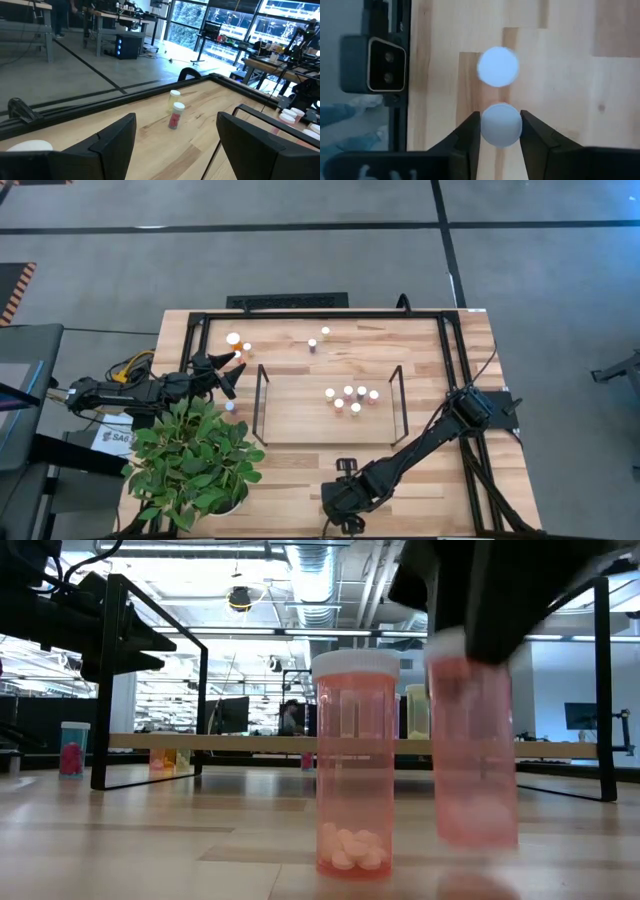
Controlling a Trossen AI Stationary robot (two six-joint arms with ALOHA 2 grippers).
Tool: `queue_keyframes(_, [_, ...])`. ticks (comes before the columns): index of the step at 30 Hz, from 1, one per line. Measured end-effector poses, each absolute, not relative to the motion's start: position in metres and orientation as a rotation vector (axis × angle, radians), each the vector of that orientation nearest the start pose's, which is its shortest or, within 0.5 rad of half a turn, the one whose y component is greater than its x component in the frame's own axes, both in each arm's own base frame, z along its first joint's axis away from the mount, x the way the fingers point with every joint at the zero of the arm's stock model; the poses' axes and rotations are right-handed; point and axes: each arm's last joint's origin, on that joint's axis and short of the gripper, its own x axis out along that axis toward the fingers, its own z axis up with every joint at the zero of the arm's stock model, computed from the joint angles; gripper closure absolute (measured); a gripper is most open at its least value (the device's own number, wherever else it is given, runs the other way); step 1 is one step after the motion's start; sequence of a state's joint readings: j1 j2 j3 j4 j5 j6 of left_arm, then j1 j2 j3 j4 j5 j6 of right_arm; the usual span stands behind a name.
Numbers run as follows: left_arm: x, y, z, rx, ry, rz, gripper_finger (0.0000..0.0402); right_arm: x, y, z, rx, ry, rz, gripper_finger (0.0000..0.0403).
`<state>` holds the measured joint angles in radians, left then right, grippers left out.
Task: Pick and place medicine bottles onto shelf by color
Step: Put the red pill bottle on the shelf
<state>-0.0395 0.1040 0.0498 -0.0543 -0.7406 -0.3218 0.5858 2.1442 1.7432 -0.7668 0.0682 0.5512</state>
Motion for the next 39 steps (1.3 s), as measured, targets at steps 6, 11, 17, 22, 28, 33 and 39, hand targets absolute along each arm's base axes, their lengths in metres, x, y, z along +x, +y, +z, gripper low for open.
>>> queue_keyframes(6, [0.095,0.016,0.168,-0.266,-0.012,0.71,0.0137,0.369,0.223,0.232,0.211,1.211,0.07,0.0287])
queue_keyframes(11, [0.095,0.016,0.168,-0.266,-0.011,0.71,0.0137,0.359,0.191,0.269,0.295,1.205,-0.017,0.0282])
queue_keyframes(17, [0.095,0.016,0.168,-0.266,-0.011,0.71,0.0137,0.35,0.146,0.294,0.405,1.238,-0.186,0.0277])
queue_keyframes(22, [0.095,0.016,0.168,-0.266,-0.011,0.71,0.0137,0.35,0.117,0.294,0.497,1.292,-0.354,0.0276])
queue_keyframes(28, [0.095,0.016,0.168,-0.266,-0.011,0.71,0.0137,0.356,0.102,0.289,0.589,1.26,-0.506,0.0276])
queue_keyframes(33, [0.095,0.016,0.168,-0.266,-0.011,0.71,0.0137,0.357,0.098,0.29,0.677,1.169,-0.657,0.0276])
queue_keyframes(39, [0.095,0.016,0.168,-0.266,-0.012,0.71,0.0137,0.36,0.089,0.29,0.88,1.083,-0.811,0.0275])
